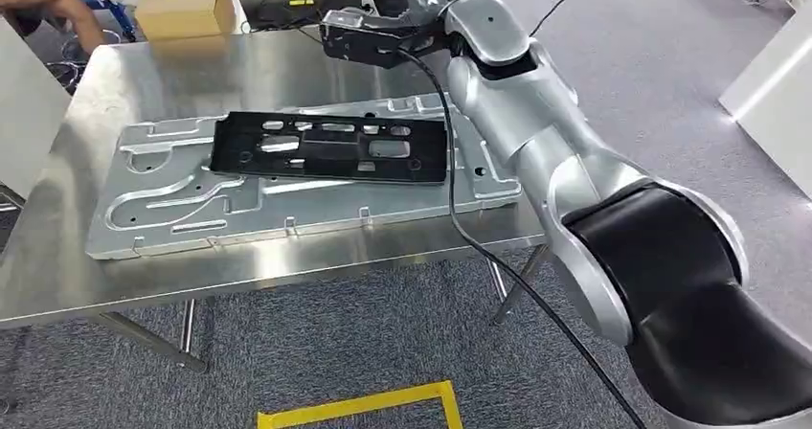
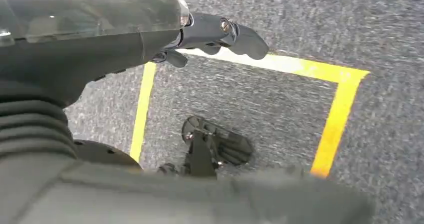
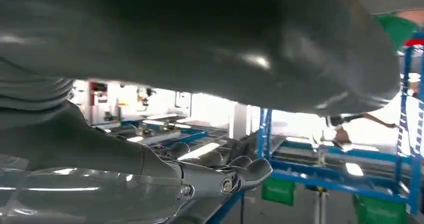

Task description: Take the parts from the cabinet and place them on the table.

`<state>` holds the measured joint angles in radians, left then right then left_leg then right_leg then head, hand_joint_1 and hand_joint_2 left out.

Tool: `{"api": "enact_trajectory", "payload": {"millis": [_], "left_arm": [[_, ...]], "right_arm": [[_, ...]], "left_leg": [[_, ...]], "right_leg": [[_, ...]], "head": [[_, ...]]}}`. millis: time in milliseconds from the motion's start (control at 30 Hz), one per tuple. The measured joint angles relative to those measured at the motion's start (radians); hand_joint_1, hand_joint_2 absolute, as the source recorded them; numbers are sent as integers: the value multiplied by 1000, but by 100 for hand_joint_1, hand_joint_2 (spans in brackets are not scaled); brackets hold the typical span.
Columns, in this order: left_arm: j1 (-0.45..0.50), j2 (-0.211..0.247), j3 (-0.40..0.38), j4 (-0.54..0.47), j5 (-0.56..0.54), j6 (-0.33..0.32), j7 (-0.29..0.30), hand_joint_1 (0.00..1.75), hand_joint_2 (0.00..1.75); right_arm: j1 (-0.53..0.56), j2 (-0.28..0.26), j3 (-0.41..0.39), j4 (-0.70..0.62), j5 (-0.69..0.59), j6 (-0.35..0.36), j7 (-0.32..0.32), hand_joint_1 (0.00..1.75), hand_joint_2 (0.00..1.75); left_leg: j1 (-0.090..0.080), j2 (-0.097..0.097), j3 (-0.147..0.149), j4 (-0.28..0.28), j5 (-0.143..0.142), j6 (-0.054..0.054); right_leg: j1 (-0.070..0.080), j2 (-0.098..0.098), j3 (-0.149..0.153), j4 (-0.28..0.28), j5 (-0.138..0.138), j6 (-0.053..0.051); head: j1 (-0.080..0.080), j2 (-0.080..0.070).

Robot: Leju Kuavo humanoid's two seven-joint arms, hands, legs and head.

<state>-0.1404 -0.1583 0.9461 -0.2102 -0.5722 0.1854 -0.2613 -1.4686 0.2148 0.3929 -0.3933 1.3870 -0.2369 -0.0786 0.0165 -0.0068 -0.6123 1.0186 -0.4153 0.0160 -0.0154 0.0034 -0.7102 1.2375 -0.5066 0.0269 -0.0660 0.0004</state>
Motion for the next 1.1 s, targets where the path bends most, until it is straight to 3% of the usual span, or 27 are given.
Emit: {"api": "enact_trajectory", "payload": {"millis": [67, 100, 200, 233, 267, 300, 333, 400, 433, 467, 500, 567, 600, 700, 733, 767, 833, 900, 933, 967, 1000, 1067, 1100], "left_arm": [[0, 0, 3, 0, 4, 0, 6, 0, 0], [-1, 0, 6, 0, 6, -2, 10, 0, 0], [-1, -1, 11, 0, 10, -4, 19, 0, 0], [0, -1, 14, 0, 11, -5, 22, 0, 0], [1, -1, 16, 0, 12, -6, 25, 0, 0], [2, -1, 17, 0, 12, -6, 27, 0, 0], [0, -1, 17, 0, 13, -6, 28, 0, 0], [0, -1, 19, 0, 17, -8, 28, 0, 0], [0, -1, 21, 0, 18, -9, 29, 0, 0], [1, -1, 22, 0, 19, -9, 29, 0, 0], [1, -1, 23, 0, 19, -10, 30, 0, 0], [1, 0, 23, 0, 19, -11, 31, 0, 0], [-1, 0, 23, 0, 19, -12, 31, 0, 0], [3, 0, 23, 0, 19, -14, 31, 0, 0], [4, 0, 23, 0, 19, -15, 31, 0, 0], [4, -5, 23, 1, 19, -18, 31, 0, 0], [-2, -4, 24, 1, 19, -18, 31, 0, 0], [-3, -5, 24, 1, 18, -18, 31, 0, 0], [-2, -5, 24, 1, 18, -18, 32, 0, 0], [-2, -5, 24, 1, 18, -18, 32, 0, 0], [-2, -5, 24, 1, 18, -18, 32, 0, 0], [-2, -5, 24, 1, 18, -18, 33, 0, 0], [-2, -5, 24, 1, 18, -18, 32, 0, 0]], "right_arm": [[-11, 6, 0, -20, -5, -5, -10, 0, 0], [-15, 10, 0, -30, -11, -8, -17, 0, 0], [-13, 12, 0, -55, -19, -10, -25, 0, 0], [-13, 11, 0, -64, -22, -10, -26, 0, 0], [-13, 11, 0, -72, -27, -10, -26, 0, 0], [-13, 12, 0, -84, -35, -9, -29, 0, 0], [-12, 12, 0, -95, -41, -9, -29, 0, 0], [-5, 12, 0, -111, -53, -9, -30, 0, 0], [1, 11, 0, -120, -58, -9, -30, 0, 0], [7, 11, 0, -129, -63, -10, -31, 0, 0], [10, 10, 0, -138, -68, -11, -32, 0, 0], [11, 6, 0, -164, -78, -15, -34, 0, 0], [12, 2, 0, -180, -85, -17, -38, 0, 0], [29, -21, 1, -223, -106, -14, -40, 0, 0], [40, -32, 2, -241, -112, -14, -40, 0, 0], [45, -45, 2, -252, -120, -15, -39, 0, 0], [60, -66, 3, -286, -132, -18, -39, 0, 0], [91, -96, 4, -329, -149, -21, -37, 0, 0], [112, -110, 4, -347, -159, -25, -37, 0, 0], [132, -126, 4, -369, -168, -31, -37, 0, 0], [152, -141, 4, -396, -178, -36, -37, 0, 0], [193, -171, 4, -460, -195, -42, -37, 0, 0], [211, -185, 4, -493, -201, -46, -35, 0, 0]], "left_leg": [[0, 0, 0, 3, -2, -5], [-7, -1, -6, 6, -2, -13], [-4, -1, -7, 1, 8, -29], [-5, -2, -8, -2, 11, -36], [-2, 0, -14, 12, -12, -39], [-2, 1, -26, 51, -53, -43], [-1, 1, -51, 124, -103, -45], [-1, 1, -102, 276, -179, -50], [-1, 1, -109, 312, -190, -51], [-1, 1, -90, 296, -178, -50], [-1, 1, -49, 232, -148, -48], [-1, 1, 65, 48, -84, -41], [-6, 1, 86, -3, -97, -34], [-13, -2, 76, 5, -73, -20], [-11, -1, 69, 0, -60, -14], [0, 5, 66, -10, -43, -7], [-2, 8, 42, -15, -22, 9], [-2, 7, 17, -13, -3, 8], [-2, 7, 5, -13, 7, 8], [-2, 7, -7, -11, 15, 6], [-2, 7, -19, -9, 23, 4], [-1, 7, -42, -2, 37, -2], [-3, 6, -49, 2, 43, -6]], "right_leg": [[0, -1, 85, -174, 77, -7], [8, 1, 100, -203, 64, -10], [14, 3, 93, -206, 71, -24], [8, 2, 93, -215, 77, -34], [4, -4, 94, -222, 86, -46], [4, -4, 90, -224, 91, -54], [5, -4, 84, -223, 95, -58], [9, -4, 72, -222, 104, -60], [10, -4, 65, -221, 110, -60], [11, -4, 57, -220, 115, -59], [11, -3, 49, -217, 120, -57], [11, -3, 38, -211, 128, -50], [16, -3, 33, -208, 132, -45], [13, -5, 29, -215, 153, -27], [16, -4, 28, -220, 164, -20], [13, -1, 19, -215, 157, -17], [10, 1, -13, -136, 53, -5], [6, 0, -52, 28, -49, 6], [4, 0, -59, 84, -62, 10], [2, -1, -49, 98, -48, 11], [0, -1, -19, 73, -18, 12], [0, -2, 99, -84, 36, 7], [0, -2, 162, -172, 14, 3]], "head": [[0, 0], [0, 0], [0, 0], [0, 0], [0, 0], [-1, 0], [0, 0], [-1, 0], [0, 0], [0, 0], [-1, 0], [-1, 0], [-1, 0], [-1, 0], [0, 0], [0, 0], [0, 0], [0, 0], [0, 0], [0, 0], [0, 0], [0, 0], [0, 0]]}}
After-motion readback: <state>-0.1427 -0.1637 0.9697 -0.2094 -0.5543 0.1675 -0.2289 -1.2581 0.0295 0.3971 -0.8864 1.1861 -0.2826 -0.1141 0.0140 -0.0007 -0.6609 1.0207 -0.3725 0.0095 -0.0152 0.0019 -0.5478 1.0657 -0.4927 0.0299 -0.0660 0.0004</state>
